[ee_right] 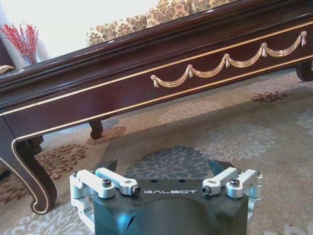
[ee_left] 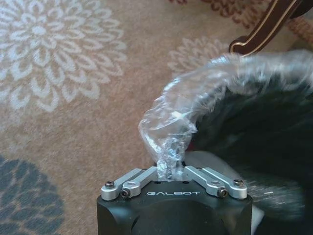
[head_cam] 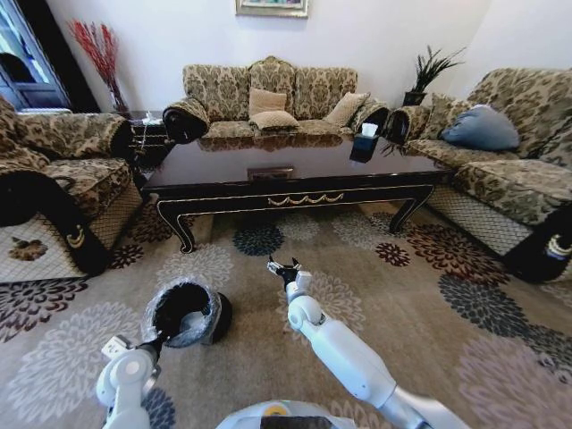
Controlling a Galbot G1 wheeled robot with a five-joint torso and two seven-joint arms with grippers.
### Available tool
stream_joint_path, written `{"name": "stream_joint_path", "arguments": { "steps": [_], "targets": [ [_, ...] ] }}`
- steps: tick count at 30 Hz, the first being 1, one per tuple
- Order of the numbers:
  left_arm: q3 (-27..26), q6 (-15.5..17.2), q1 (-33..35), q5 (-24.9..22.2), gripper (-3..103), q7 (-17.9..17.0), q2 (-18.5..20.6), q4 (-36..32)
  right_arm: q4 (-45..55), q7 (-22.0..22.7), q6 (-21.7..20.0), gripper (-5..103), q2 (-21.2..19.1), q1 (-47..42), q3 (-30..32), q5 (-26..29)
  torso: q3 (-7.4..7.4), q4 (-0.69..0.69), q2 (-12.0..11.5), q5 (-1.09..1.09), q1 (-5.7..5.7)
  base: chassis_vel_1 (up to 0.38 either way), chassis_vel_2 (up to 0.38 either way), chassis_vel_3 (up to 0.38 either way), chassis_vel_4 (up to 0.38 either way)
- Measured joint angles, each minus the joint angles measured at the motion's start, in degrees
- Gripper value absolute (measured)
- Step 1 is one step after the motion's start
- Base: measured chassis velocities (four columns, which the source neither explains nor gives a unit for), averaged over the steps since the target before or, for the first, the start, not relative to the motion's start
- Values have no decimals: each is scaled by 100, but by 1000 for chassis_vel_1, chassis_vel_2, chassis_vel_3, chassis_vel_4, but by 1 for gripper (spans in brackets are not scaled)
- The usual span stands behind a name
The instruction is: Move to the front of the table and pick up the trash from the floor, then place it into the trash bin.
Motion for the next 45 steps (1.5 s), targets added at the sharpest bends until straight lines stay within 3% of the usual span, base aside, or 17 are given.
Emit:
{"name": "stream_joint_path", "arguments": {
  "steps": [3, 5, 9, 13, 15, 18, 20, 24, 26, 29, 30, 34, 37, 39, 42, 44, 45],
  "targets": [
    [-18, 3, 30, 24, 14, 9, 17, -100, 2, 0, 0, 100, -2, -44, 1, -9, 0, 3, 0, 0, 0, 0, 0, 0, 0],
    [-16, 0, 56, 81, 24, 109, 35, -180, 31, 0, 0, 100, -7, -113, 16, -21, 0, 2, 0, 1, 0, 0, 0, 0, 0],
    [-37, -94, 123, 415, 35, 475, 94, -244, 85, -8, 10, 100, -50, -264, 95, -45, 0, 3, 0, 3, 0, 0, 0, 0, 0],
    [-56, -184, 160, 759, 57, 804, 198, -255, 125, -24, 41, 100, -146, -412, 232, -58, 0, 0, 0, 1, -1, 0, 0, 0, 0],
    [-67, -188, 174, 800, 57, 830, 210, -257, 126, -26, 44, 100, -160, -432, 254, -58, 0, -1, 0, 0, 0, 0, 0, 0, 0],
    [-112, -190, 290, 906, 73, 904, 246, -441, 126, -30, 53, 100, -205, -476, 327, -57, 0, 0, 0, 0, 0, 0, 0, 0, 0],
    [-119, -176, 347, 934, 73, 929, 253, -556, 126, -31, 56, 100, -213, -483, 345, -57, 0, 1, 0, 0, 0, 0, 0, 0, 0],
    [-205, -86, 614, 1126, 94, 1028, 292, -1168, 123, -33, 62, 100, -249, -511, 407, -49, 0, 1, 0, 0, 0, 0, 0, 0, 0],
    [-228, -78, 666, 1200, 94, 1084, 308, -1262, 118, -34, 62, 100, -257, -516, 415, -46, 0, 2, 0, 0, -1, 0, 0, 0, 0],
    [-196, 13, 1029, 1909, 100, 1651, 401, -1537, 72, -35, 63, 100, -259, -517, 445, -33, 0, 1, 0, 1, -1, 0, 0, 0, 0],
    [-196, 13, 1029, 1909, 100, 1651, 401, -1537, 72, -35, 63, 100, -259, -517, 445, -33, 0, 1, 0, 1, -1, 0, 0, 0, 0],
    [-44, -109, 1320, 3276, 100, 2242, 445, -1537, 61, -36, 63, 100, -232, -498, 455, -19, 0, 2, 0, 0, -1, 0, 0, 0, 0],
    [-72, -137, 1333, 3382, 100, 2275, 443, -1588, 61, -36, 63, 100, -227, -499, 475, -20, 0, 1, 0, -1, 0, 0, 0, 0, 0],
    [-204, -311, 1368, 3413, 100, 2333, 458, -1765, 61, -39, 113, 100, -221, -523, 570, -69, 0, 2, 0, 1, 0, 0, 0, 0, 0],
    [-341, -954, 1457, 3746, 100, 2575, 518, -1836, 103, -118, 267, 100, -235, -578, 726, -342, 0, 1, 0, 1, -1, 0, 0, 0, 0],
    [-542, -1590, 1591, 4197, 100, 3038, 624, -1838, 282, -354, 423, 100, -351, -690, 951, -747, 0, 2, 0, 1, 0, 0, 0, 0, 0],
    [-596, -1710, 1658, 4226, 100, 3255, 662, -1849, 370, -472, 513, 100, -419, -754, 1036, -936, 0, 1, 0, 0, 0, 0, 0, 0, 0]
  ]
}}
